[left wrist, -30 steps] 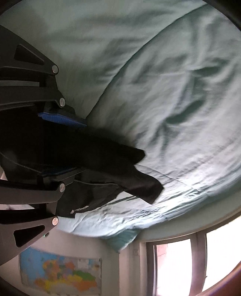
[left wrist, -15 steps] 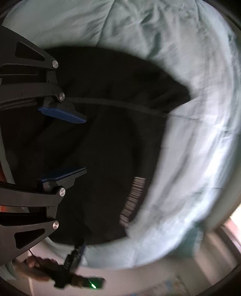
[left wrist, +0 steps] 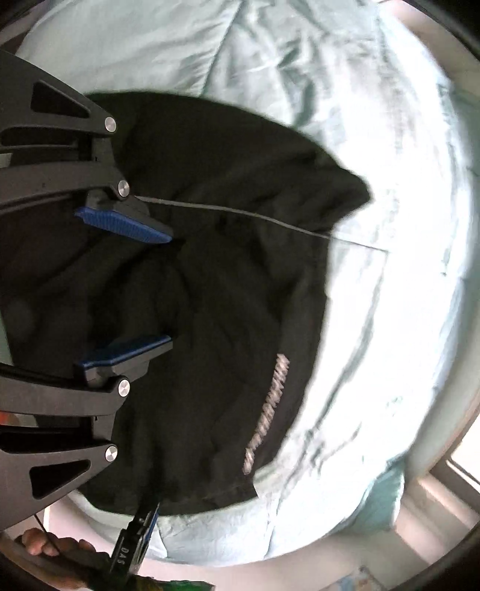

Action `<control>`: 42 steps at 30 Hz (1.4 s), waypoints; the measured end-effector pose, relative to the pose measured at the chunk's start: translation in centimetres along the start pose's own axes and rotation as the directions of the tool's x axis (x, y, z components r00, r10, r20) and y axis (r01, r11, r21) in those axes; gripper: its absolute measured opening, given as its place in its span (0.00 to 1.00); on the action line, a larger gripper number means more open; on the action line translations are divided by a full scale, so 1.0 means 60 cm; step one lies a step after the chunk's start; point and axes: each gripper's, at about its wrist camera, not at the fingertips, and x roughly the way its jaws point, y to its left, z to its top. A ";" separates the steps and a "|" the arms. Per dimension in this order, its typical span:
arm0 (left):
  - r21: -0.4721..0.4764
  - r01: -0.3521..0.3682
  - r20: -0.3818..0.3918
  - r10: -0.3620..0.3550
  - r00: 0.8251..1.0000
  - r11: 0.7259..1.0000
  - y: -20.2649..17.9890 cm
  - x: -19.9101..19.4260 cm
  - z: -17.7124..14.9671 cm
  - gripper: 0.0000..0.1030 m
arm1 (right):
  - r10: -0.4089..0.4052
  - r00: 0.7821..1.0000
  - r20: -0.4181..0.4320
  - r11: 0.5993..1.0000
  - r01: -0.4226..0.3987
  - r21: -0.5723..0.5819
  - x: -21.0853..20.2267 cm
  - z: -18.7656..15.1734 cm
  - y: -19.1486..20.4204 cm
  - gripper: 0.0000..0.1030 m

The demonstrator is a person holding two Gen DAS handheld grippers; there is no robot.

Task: Fold large clothes

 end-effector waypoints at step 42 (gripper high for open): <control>0.129 -0.170 0.359 0.113 0.926 0.977 -0.180 -0.300 0.054 0.53 | -0.049 0.930 0.364 0.991 0.090 -0.097 -0.316 0.035 0.144 0.73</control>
